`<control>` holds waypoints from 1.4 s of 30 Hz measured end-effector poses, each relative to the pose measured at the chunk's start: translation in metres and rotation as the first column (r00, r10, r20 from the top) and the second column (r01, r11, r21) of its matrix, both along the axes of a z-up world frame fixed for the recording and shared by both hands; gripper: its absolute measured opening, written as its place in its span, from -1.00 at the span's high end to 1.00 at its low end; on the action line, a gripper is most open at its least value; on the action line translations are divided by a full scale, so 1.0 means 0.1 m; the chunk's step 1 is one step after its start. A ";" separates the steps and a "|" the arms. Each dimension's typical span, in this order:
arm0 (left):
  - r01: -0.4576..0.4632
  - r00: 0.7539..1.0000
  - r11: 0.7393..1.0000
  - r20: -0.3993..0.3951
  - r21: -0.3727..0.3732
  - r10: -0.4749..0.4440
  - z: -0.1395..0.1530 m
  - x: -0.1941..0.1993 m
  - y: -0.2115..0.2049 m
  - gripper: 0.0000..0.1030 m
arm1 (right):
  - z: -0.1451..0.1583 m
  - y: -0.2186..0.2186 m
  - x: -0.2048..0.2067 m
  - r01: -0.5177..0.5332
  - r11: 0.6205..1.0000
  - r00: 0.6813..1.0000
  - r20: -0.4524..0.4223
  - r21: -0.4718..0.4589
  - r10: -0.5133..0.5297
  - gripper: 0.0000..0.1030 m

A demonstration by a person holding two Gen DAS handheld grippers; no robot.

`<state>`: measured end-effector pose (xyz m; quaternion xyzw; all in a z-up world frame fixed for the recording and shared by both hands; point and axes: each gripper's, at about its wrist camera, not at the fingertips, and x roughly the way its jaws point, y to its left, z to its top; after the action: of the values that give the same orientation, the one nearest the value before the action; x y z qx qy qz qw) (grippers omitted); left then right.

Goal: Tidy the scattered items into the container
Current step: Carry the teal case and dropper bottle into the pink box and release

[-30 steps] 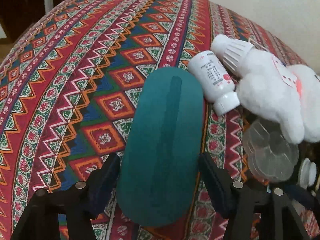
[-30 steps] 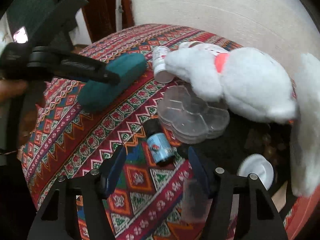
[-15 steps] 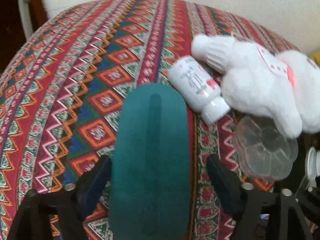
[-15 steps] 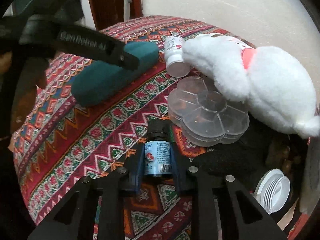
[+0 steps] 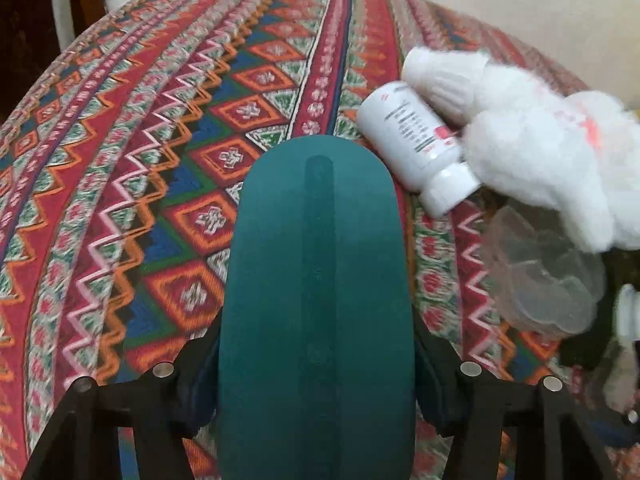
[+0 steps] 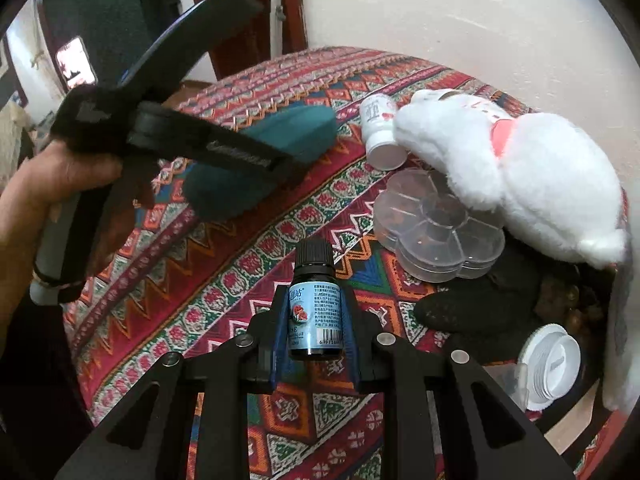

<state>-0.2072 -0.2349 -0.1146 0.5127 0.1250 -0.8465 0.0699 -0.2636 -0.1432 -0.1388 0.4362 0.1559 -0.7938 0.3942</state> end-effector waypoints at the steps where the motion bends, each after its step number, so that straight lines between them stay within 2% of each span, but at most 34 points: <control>1: 0.002 1.000 1.000 -0.018 -0.003 -0.002 0.07 0.05 0.02 -0.30 | 0.04 0.03 0.02 0.006 1.000 1.000 -0.002 -0.005 -0.006 0.51; 8: 0.026 0.986 1.000 -0.163 -0.011 -0.028 0.73 0.39 0.27 -0.30 | 0.39 0.21 0.12 0.068 0.996 0.997 -0.026 -0.064 -0.070 0.50; 15: 0.103 0.954 0.995 -0.283 -0.016 -0.104 1.29 0.71 0.68 -0.30 | 0.87 0.60 0.32 0.159 0.973 0.983 -0.063 -0.170 -0.172 0.50; 21: 0.203 0.918 0.979 -0.343 -0.027 -0.200 1.55 0.87 1.23 -0.30 | 1.30 1.10 0.53 0.231 0.935 0.956 -0.116 -0.268 -0.270 0.50; 27: 0.303 0.883 0.952 -0.365 -0.038 -0.296 1.71 0.84 1.88 -0.30 | 1.62 1.71 0.69 0.297 0.888 0.916 -0.157 -0.351 -0.368 0.50; 30: 0.354 0.859 0.935 -0.390 -0.017 -0.332 1.86 0.76 2.27 -0.30 | 1.77 2.05 0.75 0.343 0.850 0.886 -0.164 -0.400 -0.435 0.50; 35: 0.430 0.819 0.902 -0.414 -0.016 -0.398 2.06 0.60 2.90 -0.30 | 1.99 2.68 0.85 0.424 0.775 0.808 -0.190 -0.469 -0.558 0.50; 42: 0.550 0.752 0.835 -0.421 -0.020 -0.506 2.21 0.33 3.82 -0.30 | 2.21 3.68 0.86 0.568 0.620 0.623 -0.210 -0.541 -0.754 0.50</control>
<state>-0.1745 0.1472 0.1067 0.3409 0.0310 -0.9117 -0.2271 -0.1774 0.2249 0.0818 0.1850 -0.1164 -0.9700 0.1059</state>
